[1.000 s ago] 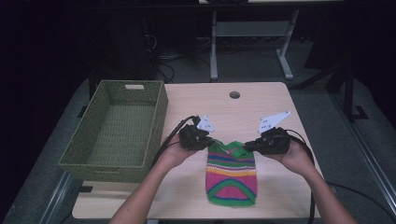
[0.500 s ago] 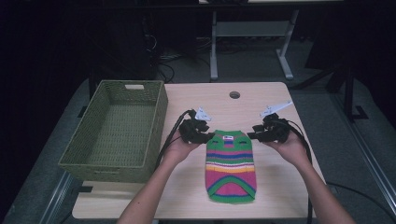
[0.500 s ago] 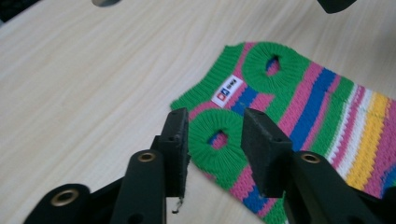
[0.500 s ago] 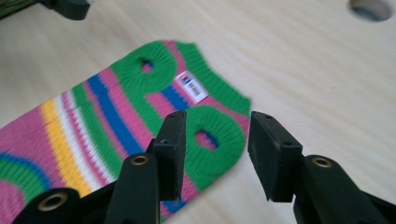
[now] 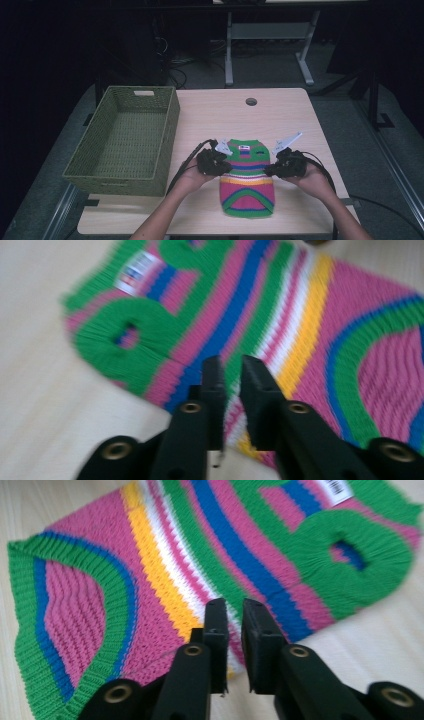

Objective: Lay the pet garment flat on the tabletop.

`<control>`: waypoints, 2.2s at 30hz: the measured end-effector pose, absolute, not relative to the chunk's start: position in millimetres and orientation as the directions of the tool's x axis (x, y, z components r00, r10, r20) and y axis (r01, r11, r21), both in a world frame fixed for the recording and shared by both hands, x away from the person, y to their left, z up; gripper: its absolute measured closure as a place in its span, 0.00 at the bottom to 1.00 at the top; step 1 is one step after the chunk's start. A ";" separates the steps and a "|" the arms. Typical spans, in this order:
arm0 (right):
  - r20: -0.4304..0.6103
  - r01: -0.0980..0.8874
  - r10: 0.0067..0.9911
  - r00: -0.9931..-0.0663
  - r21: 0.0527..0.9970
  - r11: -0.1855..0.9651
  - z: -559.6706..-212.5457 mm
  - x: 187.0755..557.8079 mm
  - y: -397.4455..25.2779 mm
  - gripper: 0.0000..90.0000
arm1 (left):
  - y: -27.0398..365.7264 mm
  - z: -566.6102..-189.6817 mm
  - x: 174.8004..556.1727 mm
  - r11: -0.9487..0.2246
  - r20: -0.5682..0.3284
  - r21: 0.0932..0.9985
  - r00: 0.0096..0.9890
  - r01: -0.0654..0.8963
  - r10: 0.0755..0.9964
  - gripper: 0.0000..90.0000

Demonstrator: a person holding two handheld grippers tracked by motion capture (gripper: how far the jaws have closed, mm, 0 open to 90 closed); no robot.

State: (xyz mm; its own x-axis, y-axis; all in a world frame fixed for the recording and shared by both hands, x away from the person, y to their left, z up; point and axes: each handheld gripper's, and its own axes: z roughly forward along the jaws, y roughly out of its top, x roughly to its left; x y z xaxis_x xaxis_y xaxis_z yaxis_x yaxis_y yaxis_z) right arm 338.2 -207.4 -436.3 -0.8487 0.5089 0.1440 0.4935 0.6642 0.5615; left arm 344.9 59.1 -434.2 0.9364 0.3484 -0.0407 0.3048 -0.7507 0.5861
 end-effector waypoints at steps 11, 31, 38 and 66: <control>0.149 0.504 0.515 -0.844 0.547 0.668 -452.9 343.8 -201.6 0.90 | 55.4 -447.8 350.3 -0.768 -0.040 0.548 0.928 0.331 0.371 0.90; 0.171 0.539 0.563 -0.809 0.600 0.591 -451.2 358.0 -203.2 0.84 | 61.4 -444.2 359.7 -0.741 -0.010 0.571 0.906 0.352 0.422 0.87; 0.166 0.542 0.572 -0.803 0.604 0.585 -445.3 353.6 -204.2 0.74 | 60.6 -438.5 353.6 -0.739 0.001 0.580 0.907 0.342 0.421 0.79; 0.172 0.540 0.587 -0.791 0.646 0.539 -431.4 323.8 -234.0 0.42 | 97.0 -423.3 320.6 -0.618 -0.060 0.666 0.856 0.418 0.514 0.33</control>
